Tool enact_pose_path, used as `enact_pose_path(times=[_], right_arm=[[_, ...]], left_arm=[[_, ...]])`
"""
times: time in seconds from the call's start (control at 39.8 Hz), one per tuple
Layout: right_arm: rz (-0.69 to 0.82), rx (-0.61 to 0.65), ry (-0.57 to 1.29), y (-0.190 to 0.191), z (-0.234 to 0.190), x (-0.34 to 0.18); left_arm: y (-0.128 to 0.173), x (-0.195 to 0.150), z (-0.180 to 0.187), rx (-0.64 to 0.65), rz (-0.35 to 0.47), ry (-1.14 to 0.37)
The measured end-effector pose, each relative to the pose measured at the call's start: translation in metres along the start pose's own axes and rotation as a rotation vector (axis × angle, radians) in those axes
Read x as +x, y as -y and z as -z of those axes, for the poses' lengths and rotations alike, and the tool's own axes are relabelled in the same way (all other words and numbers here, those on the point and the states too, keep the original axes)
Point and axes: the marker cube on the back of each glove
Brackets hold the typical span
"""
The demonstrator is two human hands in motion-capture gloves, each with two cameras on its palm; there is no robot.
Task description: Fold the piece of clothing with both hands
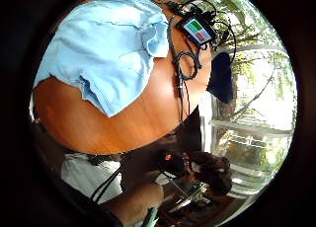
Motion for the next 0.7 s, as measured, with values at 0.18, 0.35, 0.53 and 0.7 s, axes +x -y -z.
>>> enact_pose_path(times=[0.18, 0.35, 0.53, 0.7], right_arm=[[0.003, 0.001, -0.004, -0.001, 0.004, -0.001], [0.016, 0.003, 0.015, -0.006, 0.011, -0.006], [0.025, 0.0, 0.0, -0.006, 0.01, -0.006], [0.023, 0.011, -0.01, -0.006, 0.005, -0.001]], left_arm=[[-0.006, 0.001, 0.004, -0.023, -0.007, -0.01], [-0.003, 0.001, 0.002, -0.035, -0.021, -0.017], [-0.003, 0.002, 0.004, -0.029, -0.029, -0.013], [-0.002, 0.0, 0.0, -0.027, -0.014, -0.004]])
